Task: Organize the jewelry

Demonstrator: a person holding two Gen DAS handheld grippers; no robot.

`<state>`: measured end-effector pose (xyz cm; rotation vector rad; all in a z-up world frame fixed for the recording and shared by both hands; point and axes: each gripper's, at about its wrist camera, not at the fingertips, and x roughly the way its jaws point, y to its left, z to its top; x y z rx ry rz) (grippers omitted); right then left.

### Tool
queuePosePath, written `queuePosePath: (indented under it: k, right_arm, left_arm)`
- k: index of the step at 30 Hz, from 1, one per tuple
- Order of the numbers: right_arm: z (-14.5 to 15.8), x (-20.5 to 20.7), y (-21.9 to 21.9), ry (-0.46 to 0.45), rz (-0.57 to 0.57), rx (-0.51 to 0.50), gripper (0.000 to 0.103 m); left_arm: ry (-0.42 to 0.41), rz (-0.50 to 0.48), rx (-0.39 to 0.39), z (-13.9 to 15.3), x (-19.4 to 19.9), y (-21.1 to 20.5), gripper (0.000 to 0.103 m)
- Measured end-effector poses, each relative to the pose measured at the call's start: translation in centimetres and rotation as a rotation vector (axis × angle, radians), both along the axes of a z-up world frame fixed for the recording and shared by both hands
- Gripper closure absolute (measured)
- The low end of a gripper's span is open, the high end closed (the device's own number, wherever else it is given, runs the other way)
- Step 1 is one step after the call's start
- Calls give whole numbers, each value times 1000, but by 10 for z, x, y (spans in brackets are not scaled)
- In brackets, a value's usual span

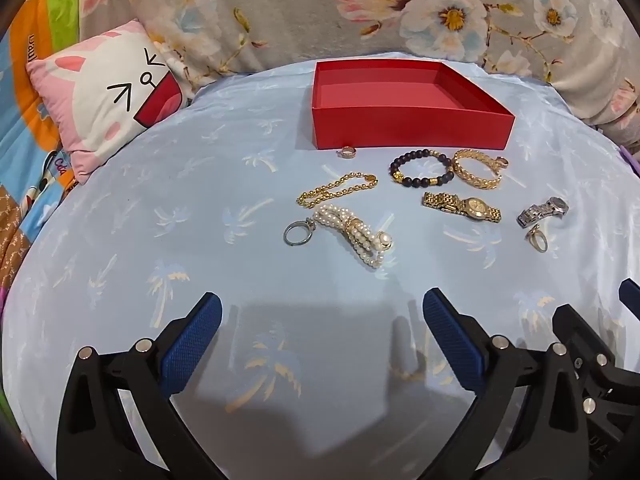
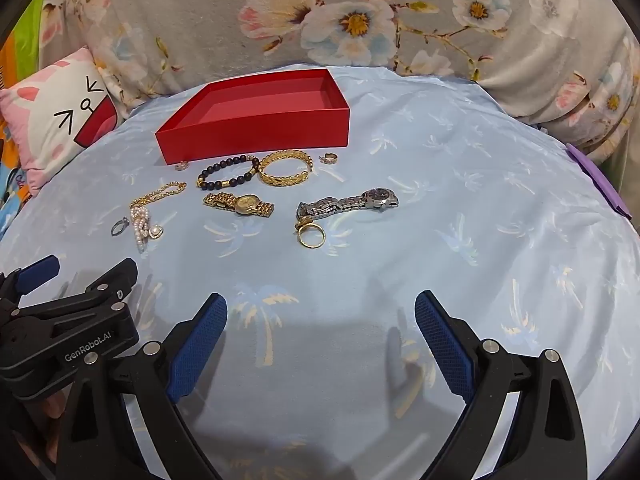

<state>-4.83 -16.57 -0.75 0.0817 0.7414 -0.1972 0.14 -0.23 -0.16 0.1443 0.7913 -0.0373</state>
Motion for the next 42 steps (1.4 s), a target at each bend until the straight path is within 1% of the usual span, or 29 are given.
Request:
queuePosePath:
  k: [4,5,16,22,42]
  right_arm:
    - [0,0,0,0,-1,1,10]
    - [0,1,0,1,-2,0,10]
    - [-1,-1,3,2,-4,-1,10]
    - [-1,-2,2,3,-3,0,10]
    - [0,-1,0,-5,-6,9,10]
  left_arm:
    - [-3,10,5,0,2,-3,5]
    - [-13,-3,-27,5,-3,4,5]
    - [-16,14,-58,3,-4,10,5]
    - [-15,4,-55,4,-3,9,5]
    - [-47,3,-55,8,-8,8,5]
